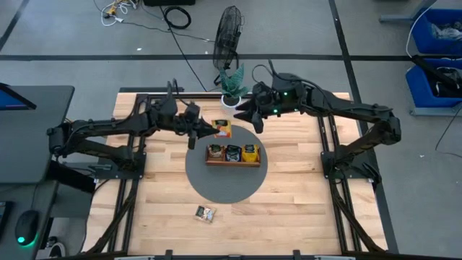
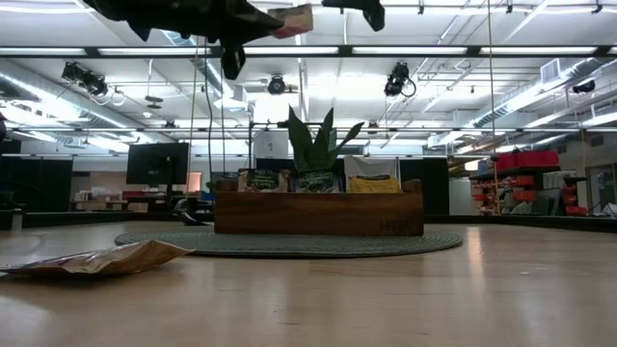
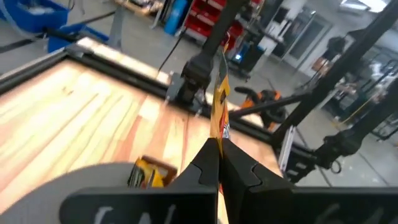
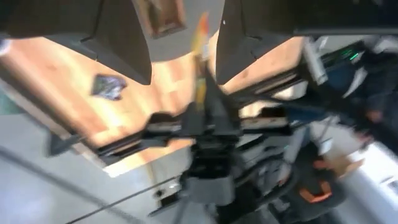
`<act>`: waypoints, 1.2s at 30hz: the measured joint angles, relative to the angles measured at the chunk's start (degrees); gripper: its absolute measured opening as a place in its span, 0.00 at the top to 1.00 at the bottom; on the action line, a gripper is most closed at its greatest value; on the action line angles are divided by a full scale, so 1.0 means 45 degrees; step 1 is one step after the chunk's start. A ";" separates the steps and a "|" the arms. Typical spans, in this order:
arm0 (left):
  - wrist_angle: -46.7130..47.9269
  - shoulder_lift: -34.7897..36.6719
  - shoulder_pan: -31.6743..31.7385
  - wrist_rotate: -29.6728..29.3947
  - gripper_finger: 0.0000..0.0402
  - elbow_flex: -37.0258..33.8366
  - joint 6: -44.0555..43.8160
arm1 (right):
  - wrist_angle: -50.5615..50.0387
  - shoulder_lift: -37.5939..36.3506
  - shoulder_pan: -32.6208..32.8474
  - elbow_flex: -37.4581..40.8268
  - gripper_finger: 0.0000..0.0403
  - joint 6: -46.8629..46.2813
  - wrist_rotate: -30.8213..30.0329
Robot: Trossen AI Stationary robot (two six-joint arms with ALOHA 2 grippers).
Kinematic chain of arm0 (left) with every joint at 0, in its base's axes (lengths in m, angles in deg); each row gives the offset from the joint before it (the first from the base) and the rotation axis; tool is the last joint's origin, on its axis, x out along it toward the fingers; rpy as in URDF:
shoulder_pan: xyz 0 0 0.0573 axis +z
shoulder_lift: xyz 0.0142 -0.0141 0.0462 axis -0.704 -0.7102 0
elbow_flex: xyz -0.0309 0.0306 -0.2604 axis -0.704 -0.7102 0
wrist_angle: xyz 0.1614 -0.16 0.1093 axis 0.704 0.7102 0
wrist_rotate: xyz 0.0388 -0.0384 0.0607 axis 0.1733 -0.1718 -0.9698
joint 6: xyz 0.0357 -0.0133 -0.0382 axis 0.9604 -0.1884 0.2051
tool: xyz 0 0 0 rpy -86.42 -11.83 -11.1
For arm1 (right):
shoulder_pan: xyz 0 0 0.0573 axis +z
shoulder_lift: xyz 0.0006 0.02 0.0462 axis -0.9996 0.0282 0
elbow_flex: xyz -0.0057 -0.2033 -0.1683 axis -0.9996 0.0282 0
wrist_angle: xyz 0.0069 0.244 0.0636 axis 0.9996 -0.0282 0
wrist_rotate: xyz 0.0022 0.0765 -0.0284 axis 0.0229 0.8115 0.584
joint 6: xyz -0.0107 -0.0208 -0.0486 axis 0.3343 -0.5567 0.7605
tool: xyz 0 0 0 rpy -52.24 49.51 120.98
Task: Pick & Place Tea
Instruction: Put the yellow tea bag into the right section of the wooden organizer
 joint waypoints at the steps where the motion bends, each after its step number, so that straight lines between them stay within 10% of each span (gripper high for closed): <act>1: 0.0220 0.0000 -0.0021 -0.0111 0.99 0.0000 -0.0002 | -0.0067 0.0044 0.0005 0.0000 0.53 0.0004 0.0362; 25: 0.1107 -0.0083 -0.0235 -0.0341 1.00 0.0005 0.0566 | 0.0386 0.2049 0.0117 0.0001 0.53 -0.0198 0.1304; 36: 0.1302 -0.0083 -0.0225 -0.0341 1.00 0.0005 0.0585 | 0.0811 0.2110 0.0092 0.0010 0.73 -0.0288 0.1669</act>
